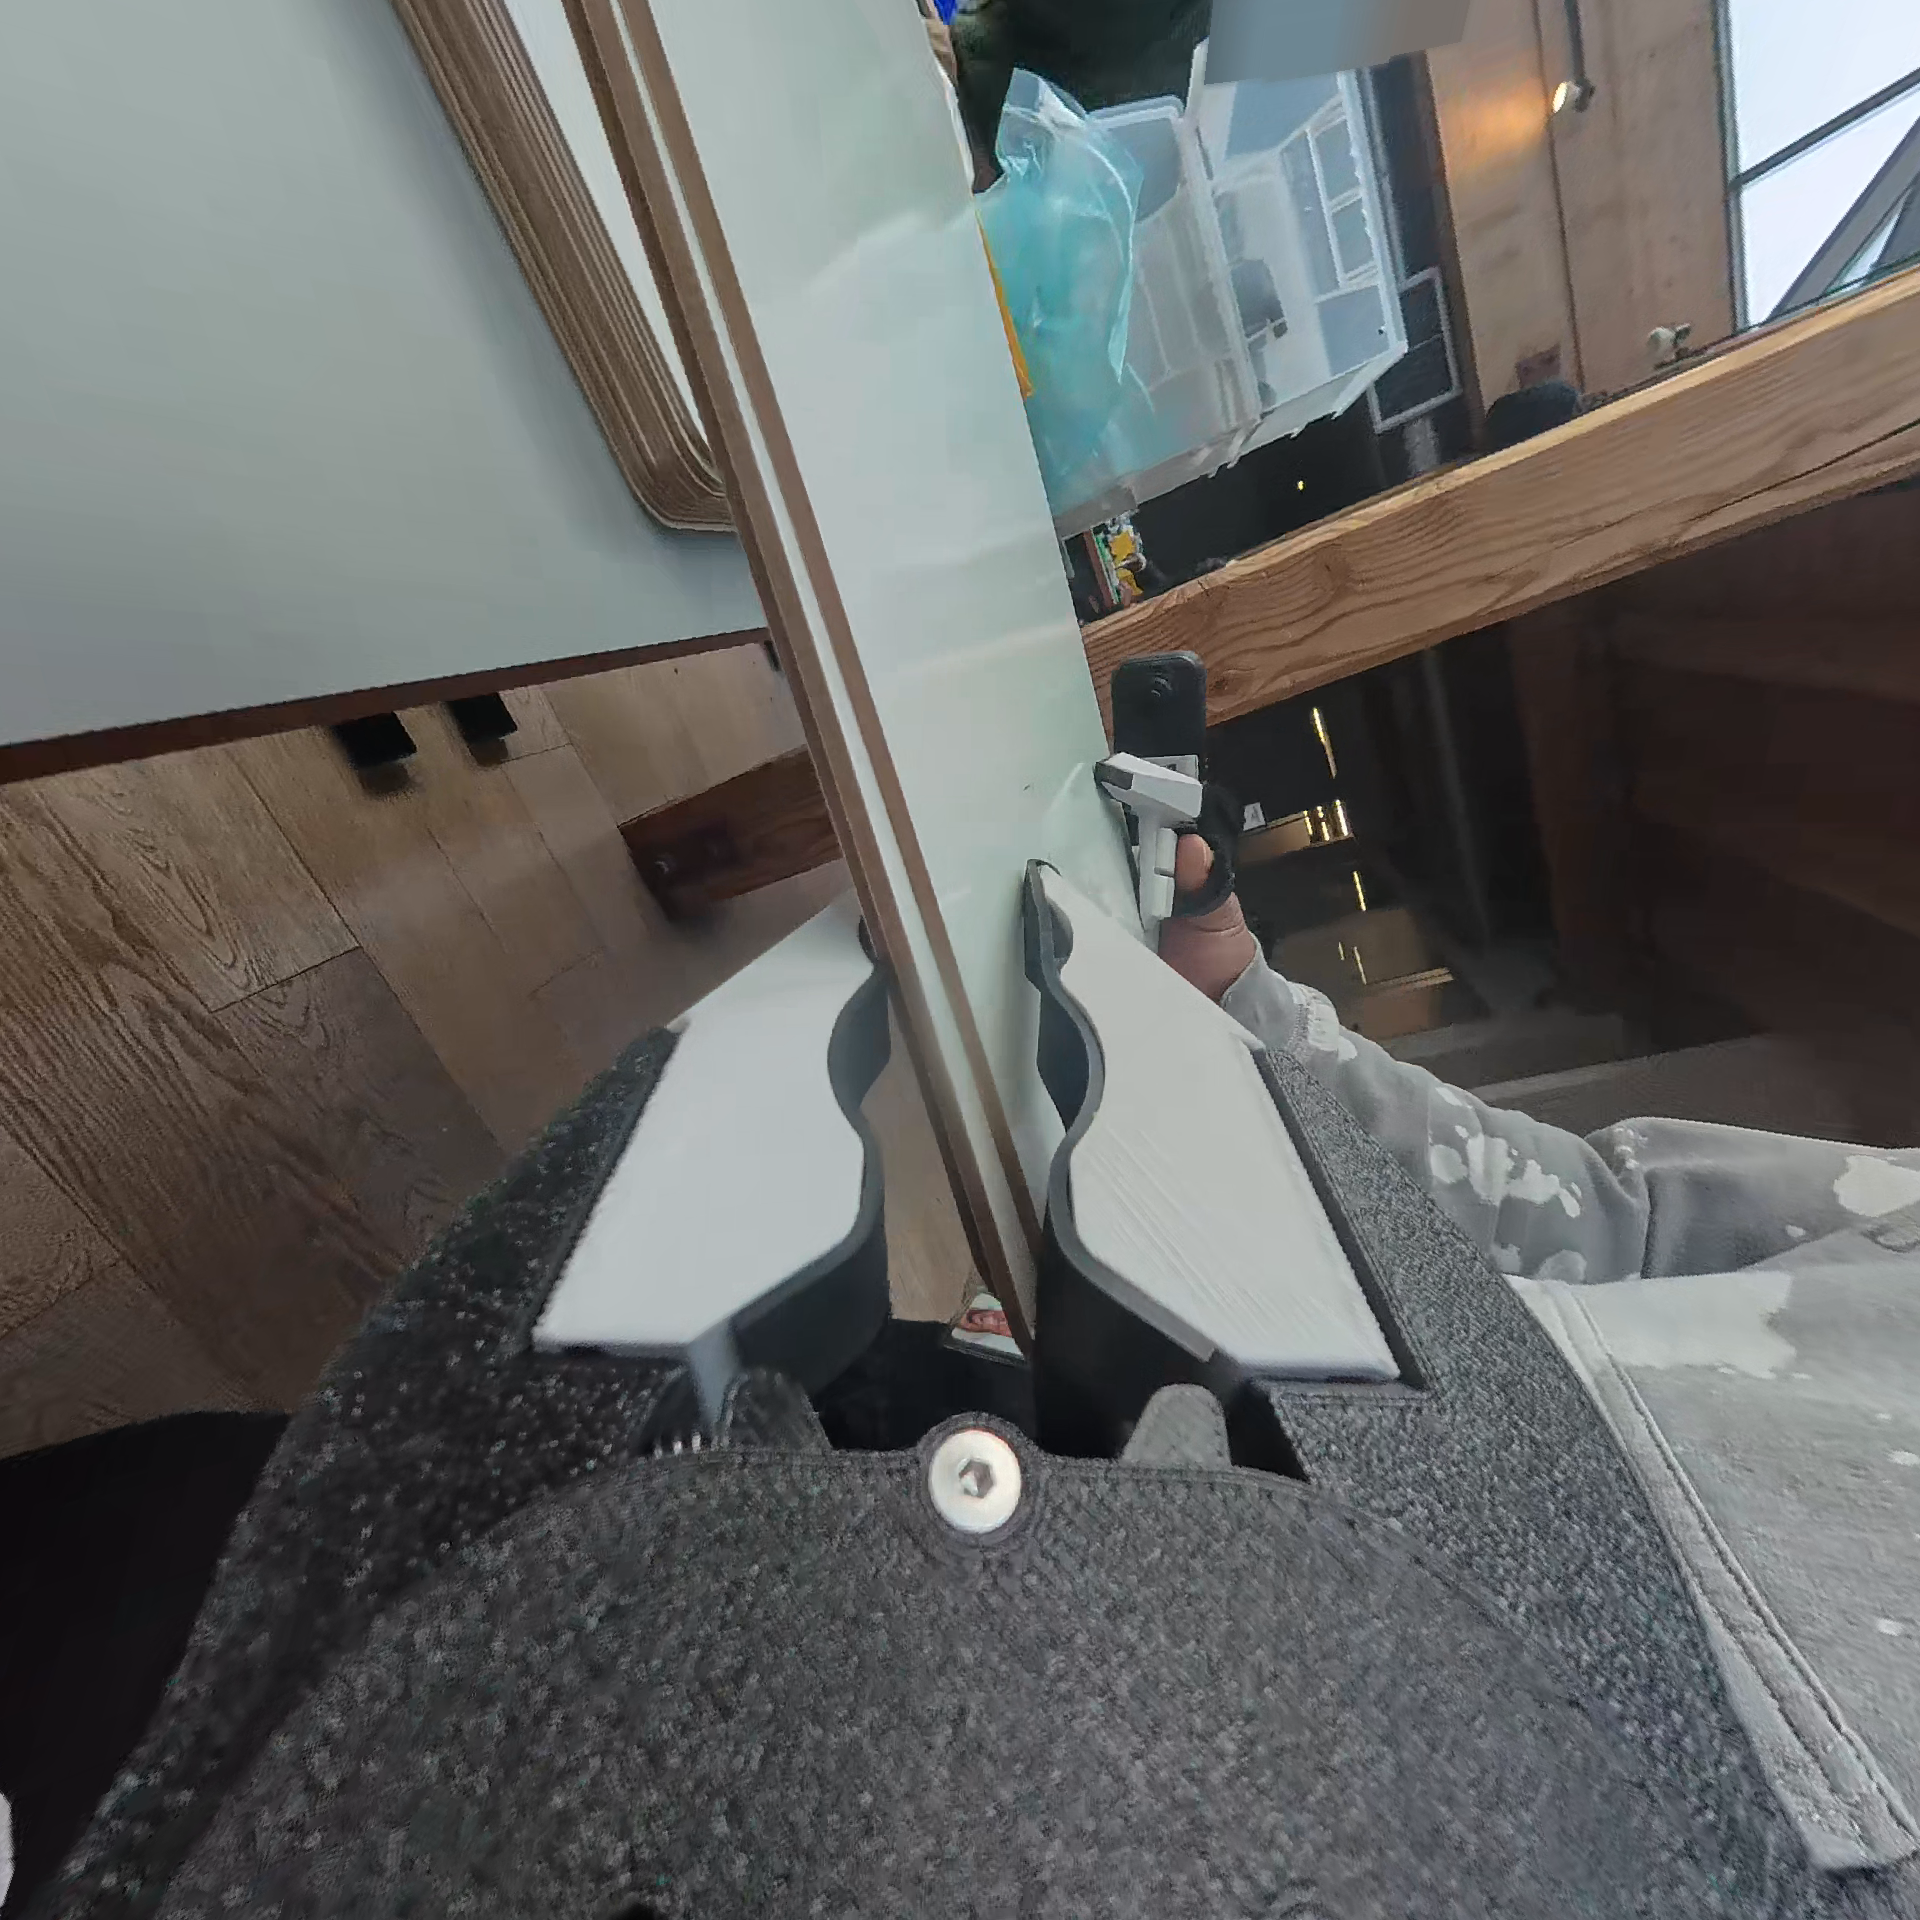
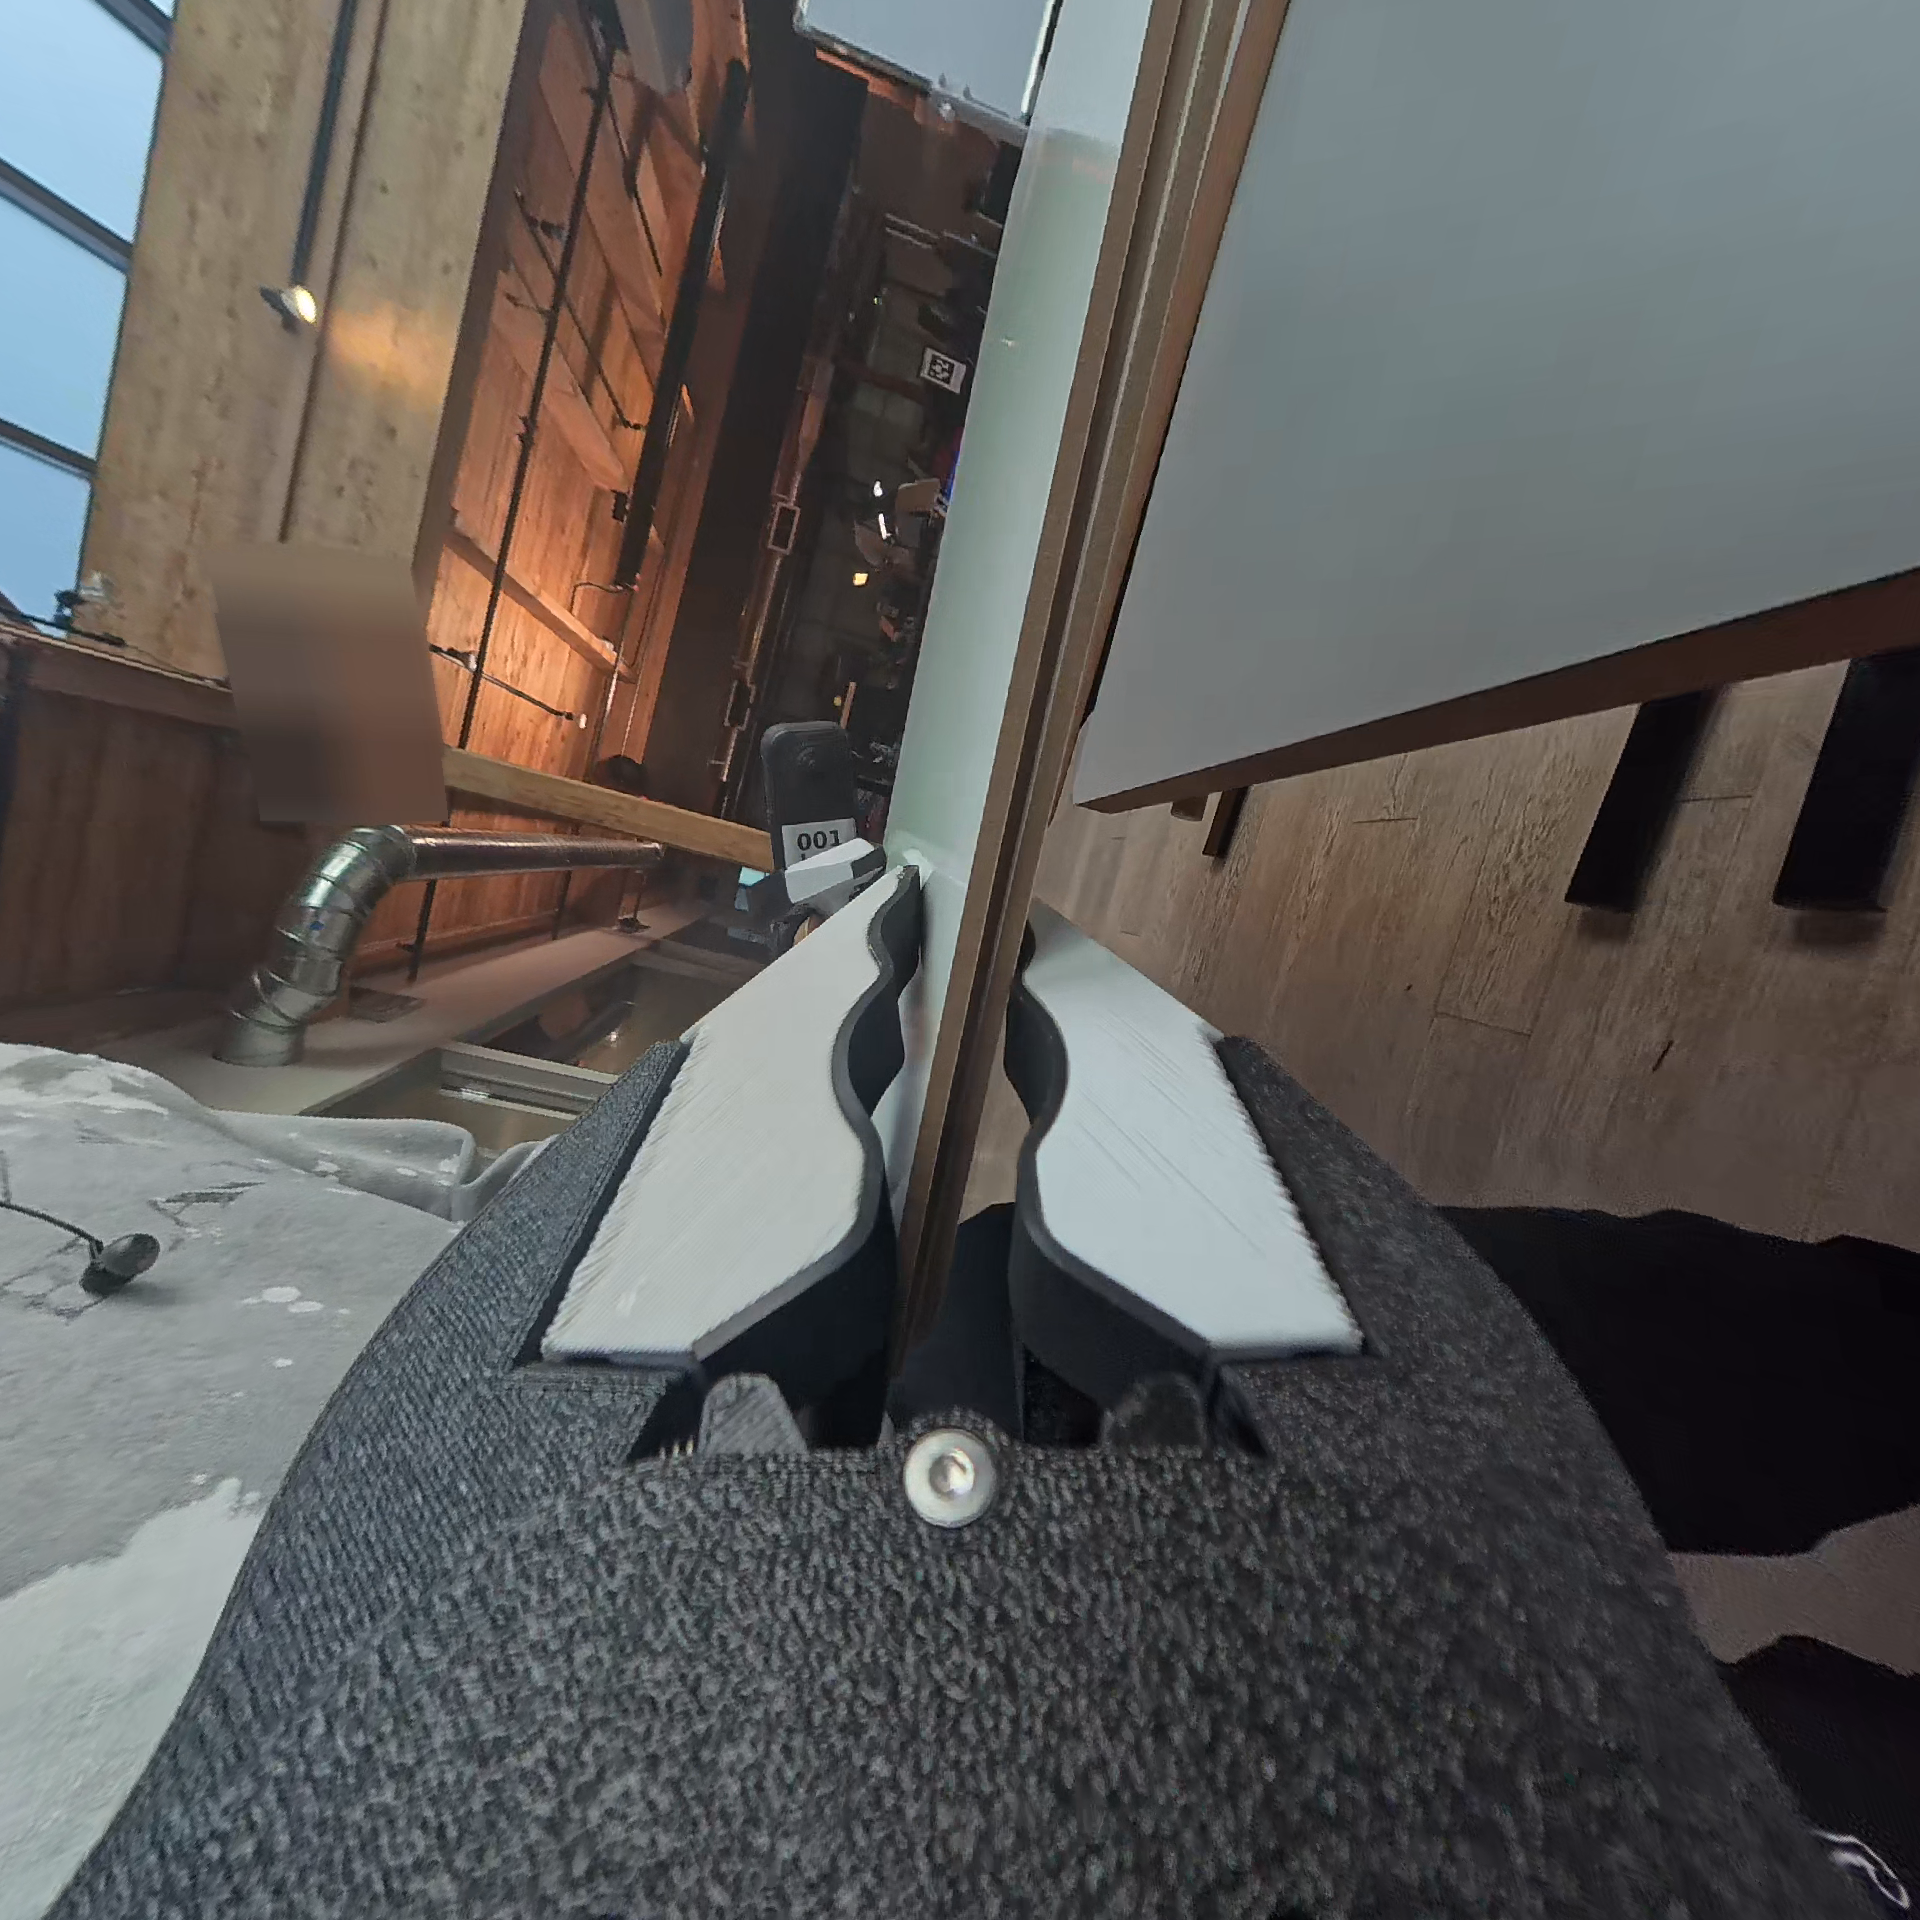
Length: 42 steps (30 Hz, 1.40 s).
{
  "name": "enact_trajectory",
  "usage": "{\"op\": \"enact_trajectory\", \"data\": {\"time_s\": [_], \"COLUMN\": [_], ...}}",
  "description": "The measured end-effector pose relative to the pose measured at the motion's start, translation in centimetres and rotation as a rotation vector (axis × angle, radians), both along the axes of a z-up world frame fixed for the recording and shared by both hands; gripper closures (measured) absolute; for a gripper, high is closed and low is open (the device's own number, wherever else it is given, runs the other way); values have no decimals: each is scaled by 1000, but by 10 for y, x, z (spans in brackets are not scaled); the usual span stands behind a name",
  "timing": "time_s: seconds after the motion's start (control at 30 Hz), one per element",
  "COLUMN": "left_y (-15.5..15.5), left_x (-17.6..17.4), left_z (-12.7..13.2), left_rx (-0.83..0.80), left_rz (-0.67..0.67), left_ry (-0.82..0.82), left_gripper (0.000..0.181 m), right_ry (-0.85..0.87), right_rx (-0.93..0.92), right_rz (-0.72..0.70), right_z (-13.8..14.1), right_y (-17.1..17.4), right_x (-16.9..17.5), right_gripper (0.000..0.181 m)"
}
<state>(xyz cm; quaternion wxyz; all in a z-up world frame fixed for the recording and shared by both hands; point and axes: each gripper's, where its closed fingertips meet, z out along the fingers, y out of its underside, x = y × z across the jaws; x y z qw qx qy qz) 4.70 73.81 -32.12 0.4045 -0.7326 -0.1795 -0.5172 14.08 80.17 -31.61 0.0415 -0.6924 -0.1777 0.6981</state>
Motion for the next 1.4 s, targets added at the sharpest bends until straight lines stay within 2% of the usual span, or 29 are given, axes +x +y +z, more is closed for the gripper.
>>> {"op": "enact_trajectory", "data": {"time_s": [0.13,0.23,0.43,0.6,0.77,0.97,1.13,1.4], "left_y": [68,126,240,301,329,344,352,351], "left_x": [31,48,66,68,75,85,92,95], "left_z": [22,21,-3,-24,-34,-45,-52,-76], "left_rx": [3,-14,-51,-139,-228,-287,-316,-524], "left_rz": [-104,-183,-245,-206,-139,-91,-56,6], "left_ry": [60,116,150,77,-32,-63,-31,144], "left_gripper": [154,150,147,149,151,151,149,134], "right_ry": [-13,-49,-116,-238,-377,-452,-529,-775], "right_rx": [16,34,-2,-6,25,20,23,149], "right_rz": [-40,-46,-31,15,74,141,224,403], "right_z": [31,36,14,-12,-31,-47,-60,-78], "right_y": [57,109,226,298,341,361,368,362], "right_x": [38,61,81,78,76,83,91,112], "right_gripper": [171,170,169,161,150,144,134,122]}}
